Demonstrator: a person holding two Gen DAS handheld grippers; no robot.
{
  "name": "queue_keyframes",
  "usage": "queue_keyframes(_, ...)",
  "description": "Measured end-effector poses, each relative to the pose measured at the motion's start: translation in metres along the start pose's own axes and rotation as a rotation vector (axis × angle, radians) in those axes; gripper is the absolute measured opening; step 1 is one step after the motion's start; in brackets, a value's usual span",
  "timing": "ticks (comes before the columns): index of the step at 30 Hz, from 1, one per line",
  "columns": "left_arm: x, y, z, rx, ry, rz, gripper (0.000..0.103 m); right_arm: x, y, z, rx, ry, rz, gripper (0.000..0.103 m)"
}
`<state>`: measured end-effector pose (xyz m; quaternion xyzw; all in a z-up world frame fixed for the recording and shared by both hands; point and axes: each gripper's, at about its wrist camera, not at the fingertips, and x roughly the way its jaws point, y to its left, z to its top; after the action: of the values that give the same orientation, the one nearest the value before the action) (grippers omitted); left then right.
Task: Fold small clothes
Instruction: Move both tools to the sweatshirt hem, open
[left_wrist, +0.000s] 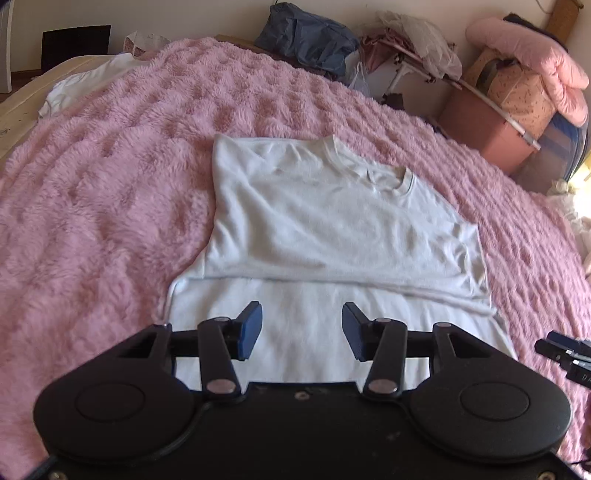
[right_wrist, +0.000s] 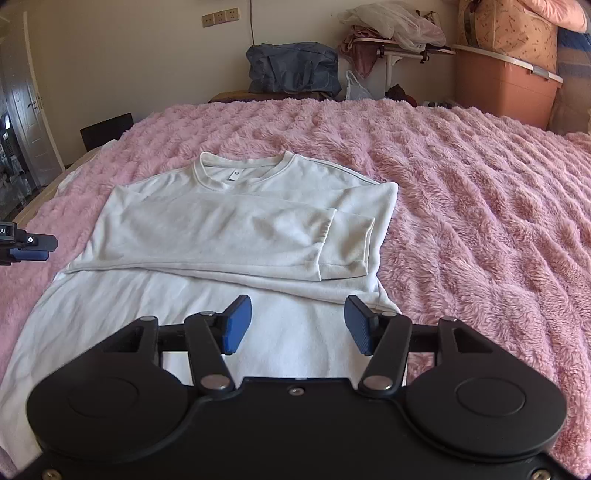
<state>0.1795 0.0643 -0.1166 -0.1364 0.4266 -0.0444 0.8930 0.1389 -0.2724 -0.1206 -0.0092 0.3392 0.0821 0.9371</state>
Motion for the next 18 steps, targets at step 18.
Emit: queue_keyframes(18,-0.070,0.054,-0.161,-0.092,0.278,0.148,0.051,-0.080,-0.001,-0.118,0.121,0.304,-0.052,0.065)
